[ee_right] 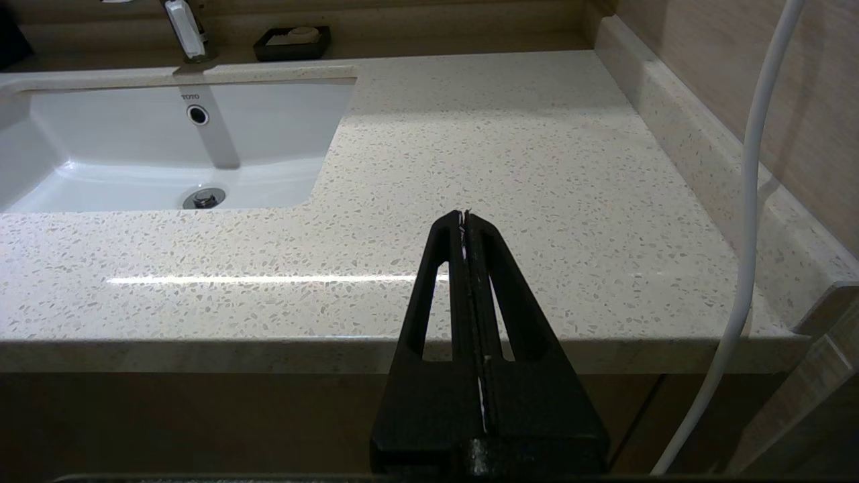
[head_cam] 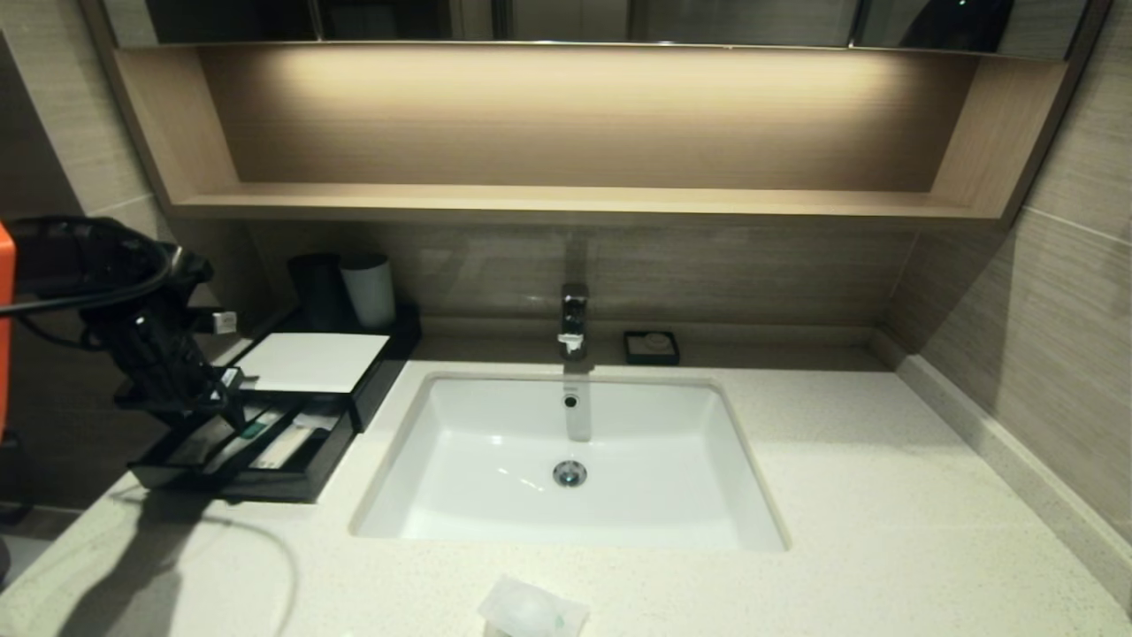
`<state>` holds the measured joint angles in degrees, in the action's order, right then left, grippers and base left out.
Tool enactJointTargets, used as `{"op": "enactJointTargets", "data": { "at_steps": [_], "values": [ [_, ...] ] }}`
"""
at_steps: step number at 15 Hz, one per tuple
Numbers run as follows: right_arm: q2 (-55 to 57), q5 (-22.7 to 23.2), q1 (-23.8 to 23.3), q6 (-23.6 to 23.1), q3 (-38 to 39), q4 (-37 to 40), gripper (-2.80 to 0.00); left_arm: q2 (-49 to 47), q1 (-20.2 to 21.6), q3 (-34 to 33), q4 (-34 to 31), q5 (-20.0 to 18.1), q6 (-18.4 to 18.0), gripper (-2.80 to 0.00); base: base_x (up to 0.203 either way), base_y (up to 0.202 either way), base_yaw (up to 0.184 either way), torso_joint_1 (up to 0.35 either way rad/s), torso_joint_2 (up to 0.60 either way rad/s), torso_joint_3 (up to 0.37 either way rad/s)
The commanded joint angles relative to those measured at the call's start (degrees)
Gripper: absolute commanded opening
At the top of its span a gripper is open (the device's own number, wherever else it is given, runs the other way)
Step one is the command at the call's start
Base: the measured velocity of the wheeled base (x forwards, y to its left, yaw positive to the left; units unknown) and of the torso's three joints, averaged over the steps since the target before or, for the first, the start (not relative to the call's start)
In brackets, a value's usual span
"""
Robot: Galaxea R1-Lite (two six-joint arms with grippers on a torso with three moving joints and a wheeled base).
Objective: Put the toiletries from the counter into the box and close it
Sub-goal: Place the bathroom toiletry into the drawer, then pick up the bathroom toiletry
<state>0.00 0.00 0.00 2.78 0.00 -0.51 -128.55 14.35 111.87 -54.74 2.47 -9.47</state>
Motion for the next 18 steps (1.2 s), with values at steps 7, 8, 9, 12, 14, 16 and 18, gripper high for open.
{"op": "enactJointTargets", "data": {
  "at_steps": [7, 8, 9, 12, 14, 16, 18],
  "values": [
    [0.1, 0.0, 0.0, 0.0, -0.1, 0.0, -2.8, 3.9, -0.8, 0.0, -0.5, -2.6, 2.1, 0.0, 0.0, 0.0, 0.0, 0.0, 0.0, 0.0],
    [0.1, 0.0, 0.0, 0.0, -0.1, 0.0, -2.8, 4.2, -1.0, 0.0, -1.2, -3.2, 2.2, 0.0, 0.0, 0.0, 0.0, 0.0, 0.0, 0.0],
    [0.1, 0.0, 0.0, 0.0, 0.0, 0.0, -2.8, 4.2, -1.1, 0.0, -1.6, -3.5, 2.2, -2.8, 0.0, 0.0, 0.0, 0.0, 0.0, 0.0],
    [0.1, 0.0, 0.0, 0.0, -0.1, 0.0, -2.8, 3.8, -1.3, 0.0, -1.8, -3.5, 2.3, -2.8, 0.0, 0.0, 0.0, 0.0, 0.0, 0.0],
    [0.1, 0.0, 0.0, 0.0, 0.0, 0.0, -2.8, 3.5, -1.3, 0.0, -2.1, -3.5, 2.4, -2.8, 0.0, 0.0, 0.0, 0.0, 0.0, 0.0],
    [0.1, 0.0, 0.0, 0.0, 0.0, 0.0, -2.8, 3.1, -1.3, 0.0, -2.6, -3.5, 2.5, -2.8, 0.0, 0.0, 0.0, 0.0, 0.0, 0.0],
    [0.0, 0.0, 0.0, 0.0, 0.0, 0.0, -2.8, 2.6, -1.3, 0.0, -3.0, -3.3, 2.8, -2.8, 0.0, 0.0, 0.0, 0.0, 0.0, 0.0]
  ]
}}
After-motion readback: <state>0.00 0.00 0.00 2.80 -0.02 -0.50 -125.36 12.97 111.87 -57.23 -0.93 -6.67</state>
